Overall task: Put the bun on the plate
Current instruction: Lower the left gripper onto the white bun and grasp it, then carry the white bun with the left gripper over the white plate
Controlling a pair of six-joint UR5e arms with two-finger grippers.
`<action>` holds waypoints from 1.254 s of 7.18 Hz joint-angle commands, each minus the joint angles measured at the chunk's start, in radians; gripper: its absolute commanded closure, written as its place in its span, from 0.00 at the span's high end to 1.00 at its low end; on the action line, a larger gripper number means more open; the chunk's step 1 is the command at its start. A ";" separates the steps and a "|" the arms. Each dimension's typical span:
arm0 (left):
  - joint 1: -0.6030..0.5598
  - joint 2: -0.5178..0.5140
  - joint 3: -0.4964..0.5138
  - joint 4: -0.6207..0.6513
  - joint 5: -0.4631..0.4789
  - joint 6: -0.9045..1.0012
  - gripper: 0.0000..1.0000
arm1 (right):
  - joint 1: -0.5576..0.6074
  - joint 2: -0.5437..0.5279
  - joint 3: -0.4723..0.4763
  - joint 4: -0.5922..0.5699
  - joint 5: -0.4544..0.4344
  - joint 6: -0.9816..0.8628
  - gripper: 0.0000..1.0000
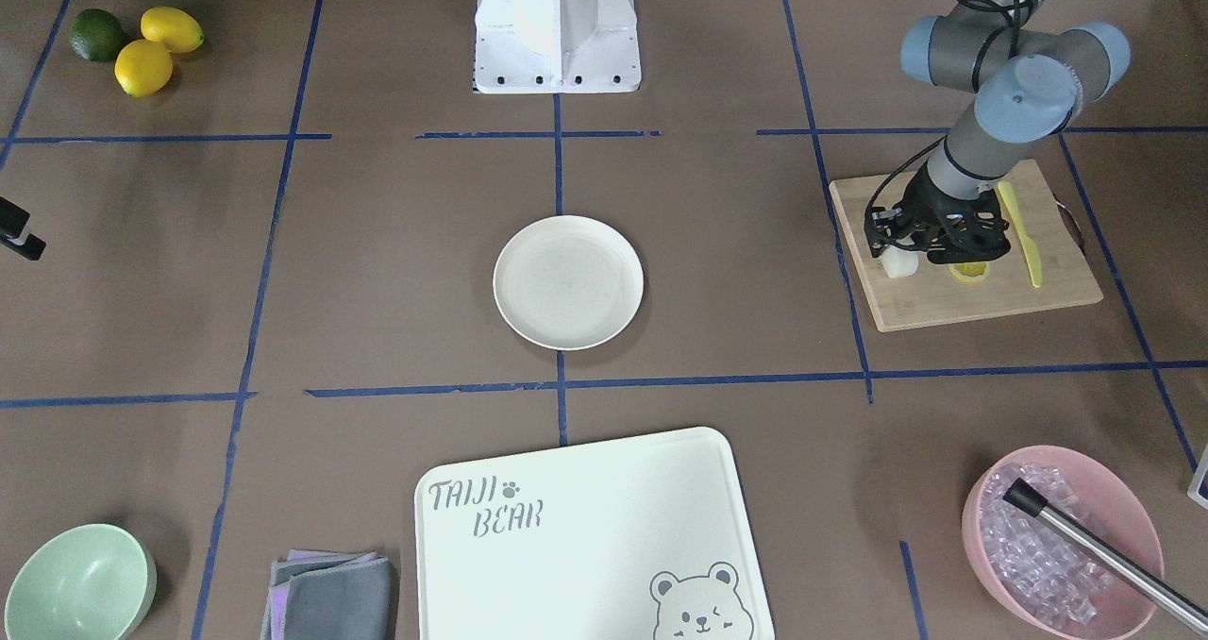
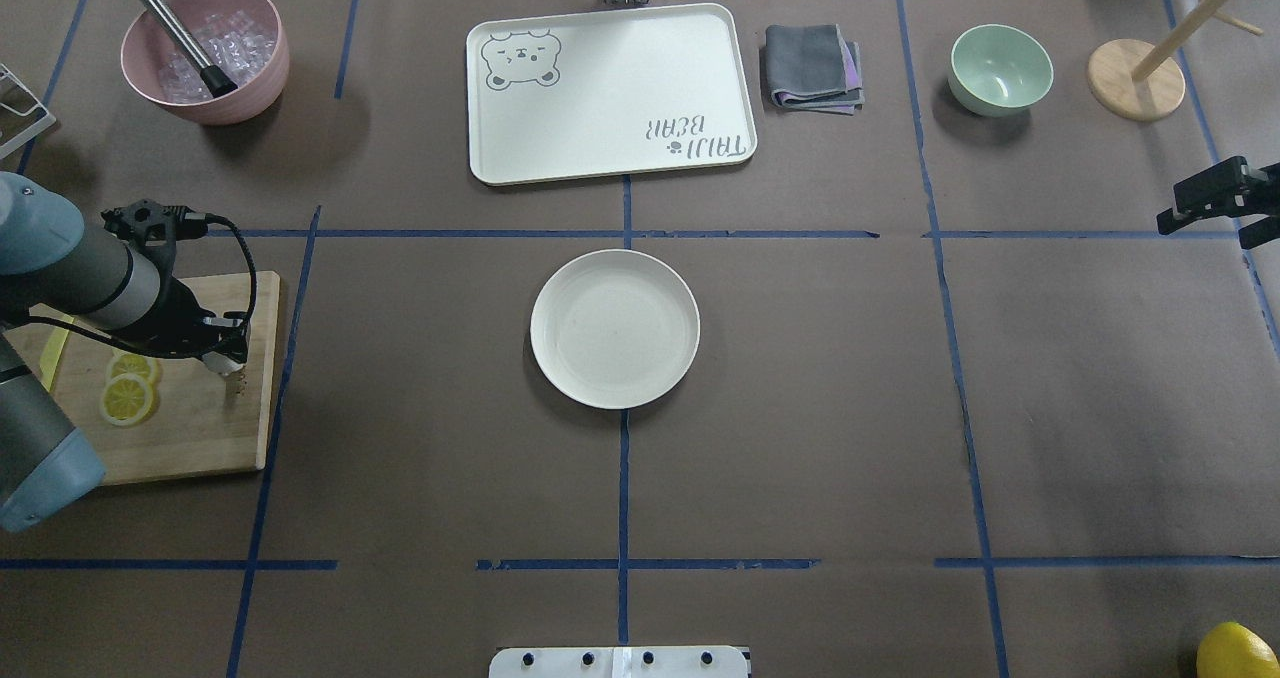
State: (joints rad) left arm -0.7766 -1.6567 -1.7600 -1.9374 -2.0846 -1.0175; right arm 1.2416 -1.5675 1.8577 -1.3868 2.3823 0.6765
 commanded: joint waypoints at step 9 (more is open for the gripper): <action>0.305 -0.761 0.327 0.132 0.262 -0.431 0.27 | 0.001 -0.013 -0.002 0.005 0.000 0.000 1.00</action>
State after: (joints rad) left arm -0.5218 -2.3009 -1.5705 -1.8097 -1.9004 -1.4463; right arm 1.2425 -1.5767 1.8578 -1.3839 2.3823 0.6765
